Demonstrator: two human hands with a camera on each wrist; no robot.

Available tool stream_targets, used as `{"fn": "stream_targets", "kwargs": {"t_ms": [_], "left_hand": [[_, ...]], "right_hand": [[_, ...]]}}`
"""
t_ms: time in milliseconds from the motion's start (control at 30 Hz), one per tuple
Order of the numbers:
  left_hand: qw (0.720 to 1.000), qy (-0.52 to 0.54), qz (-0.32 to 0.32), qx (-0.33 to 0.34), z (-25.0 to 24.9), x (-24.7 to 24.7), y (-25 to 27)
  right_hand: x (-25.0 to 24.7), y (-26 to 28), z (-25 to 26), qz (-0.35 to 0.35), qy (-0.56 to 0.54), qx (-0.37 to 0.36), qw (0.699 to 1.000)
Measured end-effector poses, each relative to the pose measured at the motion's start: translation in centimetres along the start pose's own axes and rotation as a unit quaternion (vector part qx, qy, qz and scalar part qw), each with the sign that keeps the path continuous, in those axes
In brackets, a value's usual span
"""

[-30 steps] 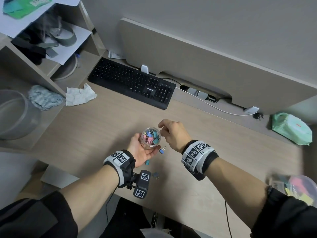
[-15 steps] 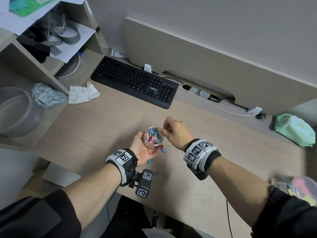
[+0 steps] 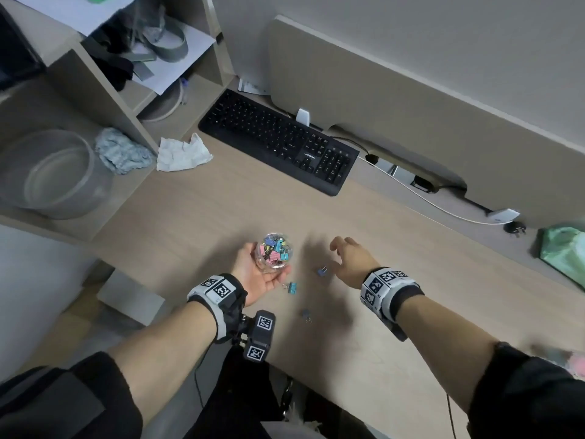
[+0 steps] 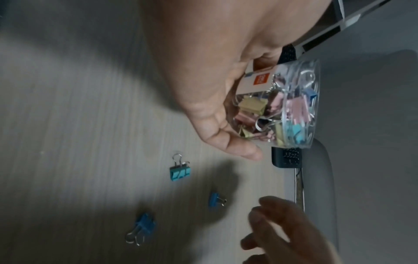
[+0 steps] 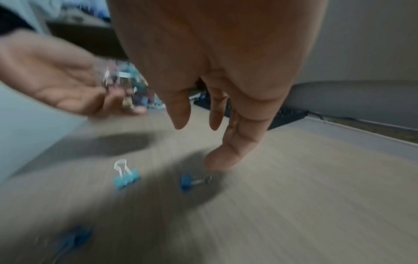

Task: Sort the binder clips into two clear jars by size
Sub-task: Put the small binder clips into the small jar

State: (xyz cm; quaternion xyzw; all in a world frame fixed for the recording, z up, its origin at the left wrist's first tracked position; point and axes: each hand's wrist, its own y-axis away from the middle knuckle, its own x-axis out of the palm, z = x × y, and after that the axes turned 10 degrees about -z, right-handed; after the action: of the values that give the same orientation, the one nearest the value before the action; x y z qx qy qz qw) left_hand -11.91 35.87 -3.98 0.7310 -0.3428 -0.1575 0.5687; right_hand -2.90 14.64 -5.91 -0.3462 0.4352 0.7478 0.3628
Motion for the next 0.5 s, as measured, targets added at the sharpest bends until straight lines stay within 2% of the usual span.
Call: {"fn": "stream_targets", "kwargs": {"t_ms": [67,233,367,500], "left_hand": [[1.0,0.008,-0.008,-0.001,0.1,-1.0,-0.1],[0.999,0.024,-0.034,0.0,0.7,-3.0,-0.2],[0.998,0.038,-0.041,-0.003,1.6,-3.7,-0.3],[0.998,0.046,-0.035,0.003,2.6,-3.7,0.1]], "right_hand": [[1.7,0.1,-0.2,0.043,0.013,0.009,0.999],[4.8,0.6,0.8,0.078,0.033,-0.042,0.996],[6.7,1.9,2.0,0.108,0.045,-0.11,0.987],[7.7,3.5,1.9,0.117,0.112,-0.177,0.971]]}}
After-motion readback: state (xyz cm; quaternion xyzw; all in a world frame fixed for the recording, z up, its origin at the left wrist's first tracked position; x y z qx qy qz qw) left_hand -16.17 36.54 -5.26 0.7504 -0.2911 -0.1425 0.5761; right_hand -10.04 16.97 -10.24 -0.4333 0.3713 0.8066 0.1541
